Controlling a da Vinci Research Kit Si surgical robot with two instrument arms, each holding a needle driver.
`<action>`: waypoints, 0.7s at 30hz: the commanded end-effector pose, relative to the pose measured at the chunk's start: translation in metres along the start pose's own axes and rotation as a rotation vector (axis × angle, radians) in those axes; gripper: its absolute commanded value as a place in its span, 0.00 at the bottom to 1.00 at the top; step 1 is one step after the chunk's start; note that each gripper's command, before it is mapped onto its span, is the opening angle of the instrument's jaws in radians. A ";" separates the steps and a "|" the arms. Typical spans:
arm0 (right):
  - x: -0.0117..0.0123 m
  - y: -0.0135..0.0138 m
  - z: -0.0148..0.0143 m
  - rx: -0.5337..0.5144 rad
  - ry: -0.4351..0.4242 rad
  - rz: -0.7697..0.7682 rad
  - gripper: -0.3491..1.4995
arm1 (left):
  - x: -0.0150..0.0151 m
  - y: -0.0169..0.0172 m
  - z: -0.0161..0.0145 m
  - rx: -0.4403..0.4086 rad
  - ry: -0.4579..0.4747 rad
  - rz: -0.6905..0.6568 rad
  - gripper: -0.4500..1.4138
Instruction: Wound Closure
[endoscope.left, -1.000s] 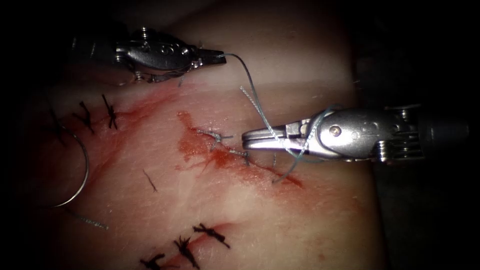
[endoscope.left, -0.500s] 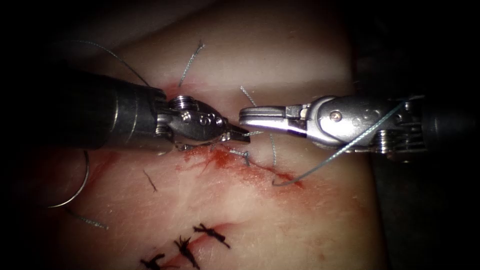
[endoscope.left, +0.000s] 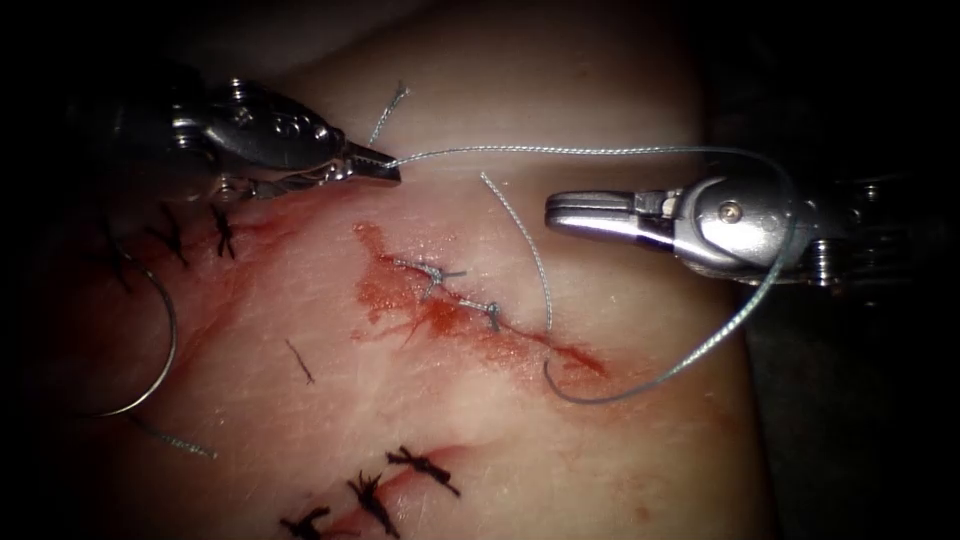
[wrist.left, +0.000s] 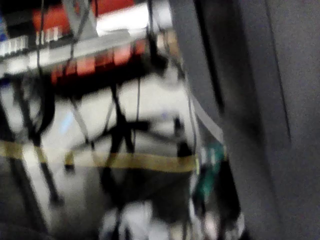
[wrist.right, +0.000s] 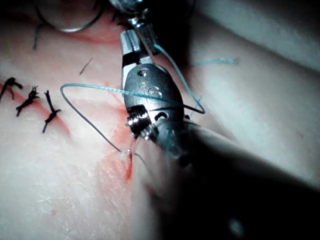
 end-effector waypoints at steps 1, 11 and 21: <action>-0.0002 0.0005 0.0005 -0.051 -0.007 0.006 0.00 | -0.0007 0.0001 0.0002 -0.026 -0.029 0.001 0.00; -0.0006 0.0012 0.0013 -0.168 -0.057 0.019 0.00 | -0.0007 0.0051 -0.0014 -0.141 -0.126 -0.073 0.00; -0.0010 0.0014 0.0023 -0.320 -0.143 -0.036 0.00 | -0.0016 0.0074 -0.0025 -0.353 -0.155 0.028 0.00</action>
